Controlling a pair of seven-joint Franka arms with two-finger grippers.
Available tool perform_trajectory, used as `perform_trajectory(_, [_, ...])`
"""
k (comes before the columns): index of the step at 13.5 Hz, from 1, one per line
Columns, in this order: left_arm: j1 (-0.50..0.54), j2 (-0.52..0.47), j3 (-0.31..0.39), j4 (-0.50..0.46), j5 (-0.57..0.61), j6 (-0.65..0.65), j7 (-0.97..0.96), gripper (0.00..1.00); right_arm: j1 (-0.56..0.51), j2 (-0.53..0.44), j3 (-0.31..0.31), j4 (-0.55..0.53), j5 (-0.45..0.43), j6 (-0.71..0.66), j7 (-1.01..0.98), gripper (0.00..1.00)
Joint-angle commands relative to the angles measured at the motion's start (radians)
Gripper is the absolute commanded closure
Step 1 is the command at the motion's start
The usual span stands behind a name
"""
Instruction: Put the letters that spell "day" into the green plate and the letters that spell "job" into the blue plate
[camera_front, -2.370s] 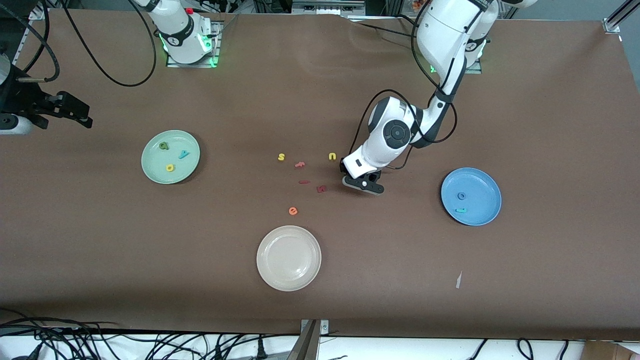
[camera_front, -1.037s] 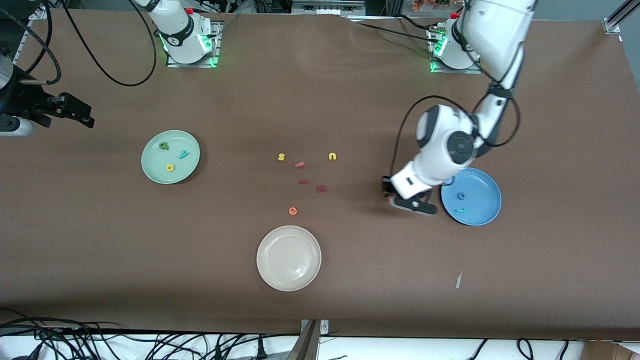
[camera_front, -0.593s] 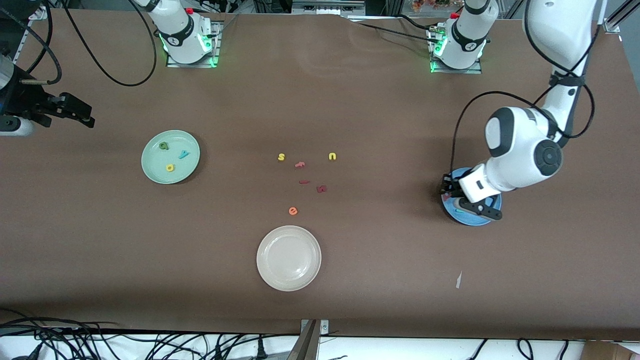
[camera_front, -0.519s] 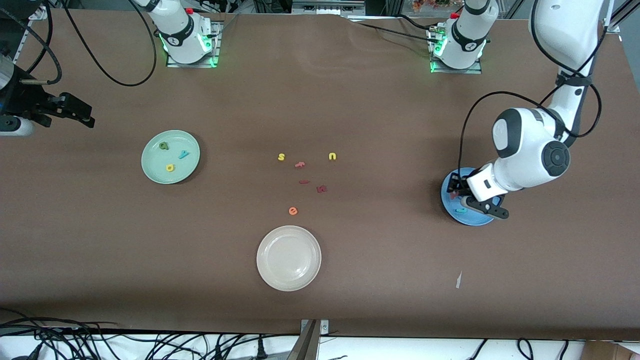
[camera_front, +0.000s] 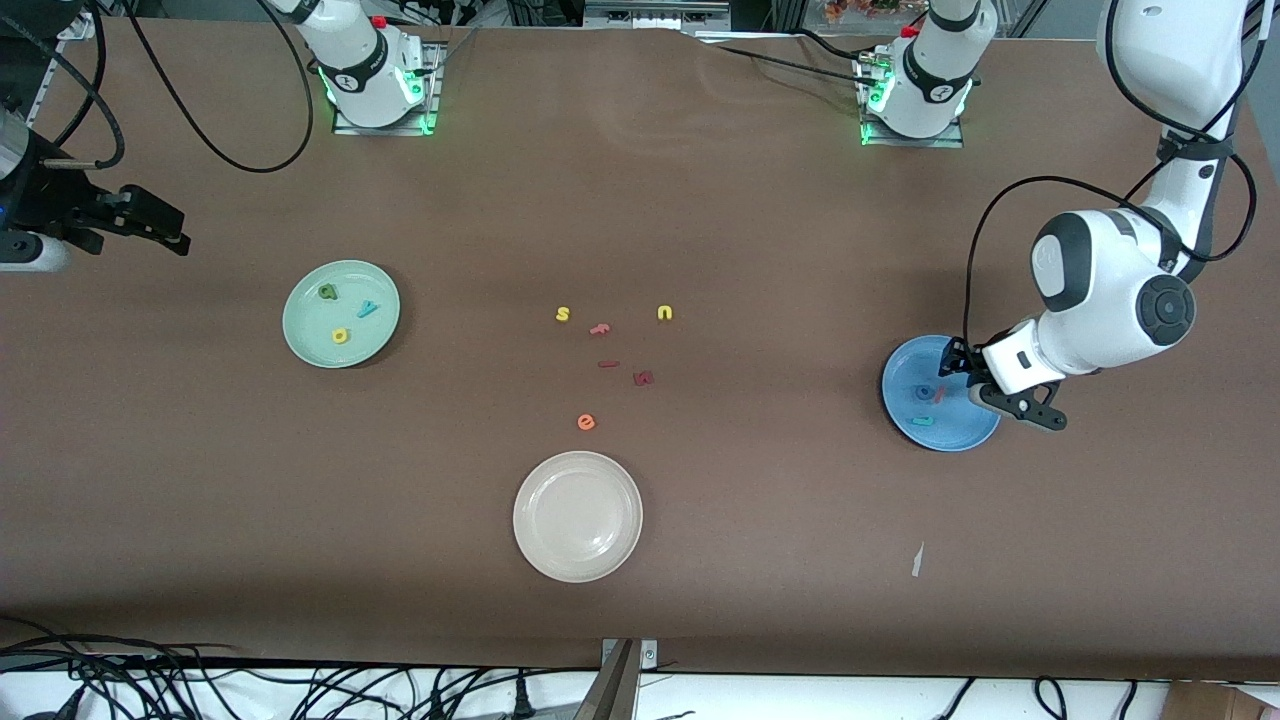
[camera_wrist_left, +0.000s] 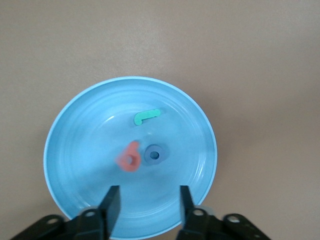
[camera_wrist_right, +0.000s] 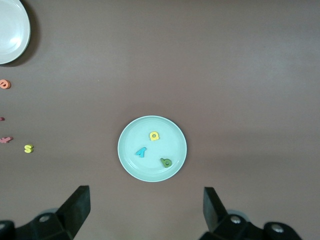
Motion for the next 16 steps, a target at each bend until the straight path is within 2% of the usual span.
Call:
perform_trajectory(1, [0.001,-0.061,-0.001,-0.032,0.033,-0.002,0.006,0.00,0.001,-0.007,0.000,0.003,0.006,-0.012,-0.013,0.00])
perform_trajectory(3, [0.001,-0.085,-0.001,-0.027,0.071,0.001,0.006,0.00,0.001,-0.007,0.000,0.004,0.006,-0.012,-0.013,0.00])
perform_trajectory(6, [-0.005,-0.176,-0.002,-0.010,0.191,0.001,0.003,0.00,0.001,-0.007,0.000,0.003,0.006,-0.012,-0.013,0.00])
perform_trajectory(8, [-0.010,-0.286,-0.005,-0.009,0.199,-0.002,0.002,0.00,0.001,-0.007,0.000,0.003,0.008,-0.012,-0.014,0.00])
perform_trajectory(10, [-0.011,-0.337,-0.007,-0.013,0.199,-0.005,0.000,0.00,0.001,-0.009,0.000,0.003,0.009,-0.014,-0.014,0.00])
perform_trajectory(13, [-0.013,-0.417,-0.008,-0.012,0.197,-0.093,-0.001,0.00,0.001,-0.009,0.000,0.003,0.009,-0.014,-0.014,0.00])
perform_trajectory(16, [-0.004,-0.495,-0.007,0.004,0.197,-0.242,-0.044,0.00,0.001,-0.009,0.000,0.003,0.009,-0.028,-0.014,0.00])
